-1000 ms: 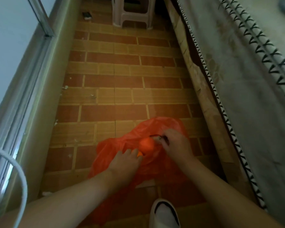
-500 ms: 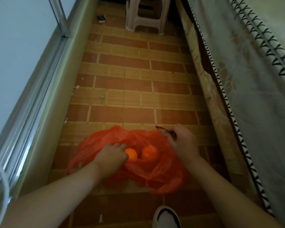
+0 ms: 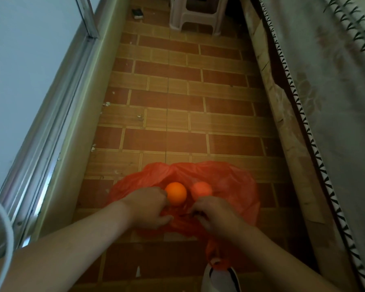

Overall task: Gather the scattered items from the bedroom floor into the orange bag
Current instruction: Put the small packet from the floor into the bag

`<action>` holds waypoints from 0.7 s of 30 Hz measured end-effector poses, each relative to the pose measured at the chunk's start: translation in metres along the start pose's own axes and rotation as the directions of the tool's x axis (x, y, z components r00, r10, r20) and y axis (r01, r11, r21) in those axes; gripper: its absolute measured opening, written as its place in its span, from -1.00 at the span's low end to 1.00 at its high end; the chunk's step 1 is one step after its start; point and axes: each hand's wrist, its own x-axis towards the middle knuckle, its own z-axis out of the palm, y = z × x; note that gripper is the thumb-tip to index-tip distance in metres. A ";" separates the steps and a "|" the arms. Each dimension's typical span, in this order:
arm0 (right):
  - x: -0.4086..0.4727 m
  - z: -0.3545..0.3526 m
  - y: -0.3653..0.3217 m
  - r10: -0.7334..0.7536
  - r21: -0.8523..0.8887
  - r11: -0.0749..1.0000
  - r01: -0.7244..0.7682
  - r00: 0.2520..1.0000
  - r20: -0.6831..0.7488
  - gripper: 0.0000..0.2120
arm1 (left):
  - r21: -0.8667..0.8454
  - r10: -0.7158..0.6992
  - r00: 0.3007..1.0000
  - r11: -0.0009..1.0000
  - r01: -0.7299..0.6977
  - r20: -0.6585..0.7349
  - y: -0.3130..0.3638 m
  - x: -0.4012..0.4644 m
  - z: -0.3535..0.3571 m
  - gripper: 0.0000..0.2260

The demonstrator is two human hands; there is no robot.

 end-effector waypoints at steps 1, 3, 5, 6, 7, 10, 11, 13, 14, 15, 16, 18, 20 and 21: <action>-0.003 0.001 0.002 0.025 0.002 1.000 -0.025 0.999 0.025 -0.75 | -0.012 -0.003 1.000 1.000 0.003 -0.013 0.000 0.002 -0.001 -0.49; -0.003 -0.001 0.001 0.087 -0.012 0.996 -0.086 0.994 0.063 -0.70 | -0.015 0.006 1.000 1.000 -0.006 -0.018 0.001 0.004 -0.001 -0.45; 0.002 -0.002 0.000 0.115 -0.061 0.992 -0.111 0.991 0.065 -0.60 | 0.011 0.017 1.000 1.000 -0.017 -0.017 0.003 0.005 -0.002 -0.51; 0.005 -0.003 0.000 0.122 -0.098 0.988 -0.117 0.991 0.054 -0.58 | 0.020 0.020 0.999 1.000 -0.019 -0.032 0.004 0.006 -0.002 -0.55; 0.007 -0.003 -0.001 0.121 -0.133 0.984 -0.117 0.992 0.028 -0.58 | 0.023 0.020 0.998 1.000 -0.019 -0.056 0.005 0.007 -0.004 -0.59; 0.010 -0.003 -0.001 0.098 -0.180 0.978 -0.108 0.993 -0.063 -0.66 | 0.045 0.029 0.983 0.999 -0.021 -0.181 0.007 0.009 -0.010 -0.69; 0.009 -0.003 0.000 0.107 -0.181 0.976 -0.121 0.990 -0.088 -0.69 | 0.082 0.030 0.972 0.997 -0.011 -0.232 0.006 0.009 -0.011 -0.73; 0.003 -0.008 0.001 0.160 -0.169 0.969 -0.183 0.977 -0.143 -0.72 | 0.149 -0.001 0.942 0.987 0.054 -0.336 0.003 0.010 -0.012 -0.75; 0.000 -0.011 0.002 0.198 -0.154 0.962 -0.225 0.965 -0.173 -0.71 | 0.153 -0.048 0.926 0.982 0.113 -0.375 0.003 0.009 -0.013 -0.72; -0.004 -0.014 0.004 0.238 -0.138 0.953 -0.268 0.950 -0.200 -0.68 | 0.137 -0.122 0.913 0.972 0.189 -0.389 0.004 0.008 -0.015 -0.66; -0.008 -0.017 0.006 0.284 -0.119 0.943 -0.312 0.937 -0.205 -0.64 | 0.115 -0.218 0.901 0.954 0.278 -0.376 0.005 0.007 -0.018 -0.58; -0.016 -0.024 0.006 0.368 -0.083 0.920 -0.382 0.918 -0.147 -0.49 | 0.094 -0.406 0.864 0.888 0.450 -0.299 0.008 0.004 -0.022 -0.41; -0.025 -0.029 0.003 0.369 -0.097 0.922 -0.374 0.927 -0.067 -0.33 | 0.124 -0.531 0.825 0.821 0.557 -0.195 0.009 0.002 -0.024 -0.23; -0.029 -0.031 0.001 0.336 -0.112 0.935 -0.337 0.942 -0.029 -0.28 | 0.145 -0.574 0.806 0.793 0.591 -0.143 0.009 0.002 -0.024 -0.15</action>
